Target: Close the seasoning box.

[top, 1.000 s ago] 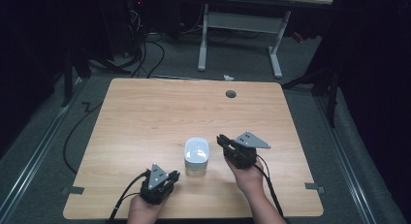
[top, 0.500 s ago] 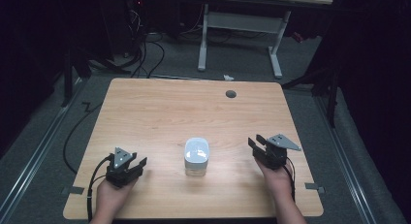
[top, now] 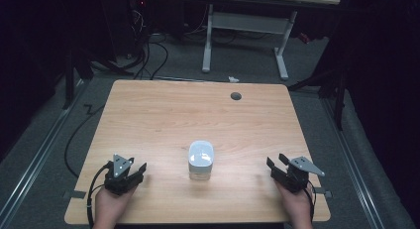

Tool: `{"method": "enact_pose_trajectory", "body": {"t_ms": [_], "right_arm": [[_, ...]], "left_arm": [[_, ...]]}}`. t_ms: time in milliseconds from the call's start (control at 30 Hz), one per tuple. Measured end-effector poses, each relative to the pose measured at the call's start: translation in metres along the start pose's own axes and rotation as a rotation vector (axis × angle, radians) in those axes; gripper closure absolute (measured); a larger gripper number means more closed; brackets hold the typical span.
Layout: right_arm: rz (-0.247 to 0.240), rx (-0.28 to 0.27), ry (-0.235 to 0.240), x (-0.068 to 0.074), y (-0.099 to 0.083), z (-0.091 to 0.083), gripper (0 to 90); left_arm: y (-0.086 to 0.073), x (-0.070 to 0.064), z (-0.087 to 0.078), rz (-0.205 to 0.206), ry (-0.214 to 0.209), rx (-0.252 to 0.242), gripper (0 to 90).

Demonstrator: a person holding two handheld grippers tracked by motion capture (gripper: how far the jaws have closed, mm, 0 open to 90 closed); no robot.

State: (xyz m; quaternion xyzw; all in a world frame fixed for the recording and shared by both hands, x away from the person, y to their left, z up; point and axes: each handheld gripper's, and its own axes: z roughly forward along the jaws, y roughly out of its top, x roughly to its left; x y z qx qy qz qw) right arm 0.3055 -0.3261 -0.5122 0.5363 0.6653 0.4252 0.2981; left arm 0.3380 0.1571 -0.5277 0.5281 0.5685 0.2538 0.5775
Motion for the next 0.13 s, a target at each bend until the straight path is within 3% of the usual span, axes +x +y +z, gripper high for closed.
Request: {"method": "enact_pose_trajectory", "body": {"t_ms": [133], "right_arm": [[0.020,0.020,0.015,0.0004,-0.0017,0.0031,41.4]], "left_arm": [[0.0005,-0.0005,-0.0040,-0.011,-0.003,-0.009,49.2]]}}
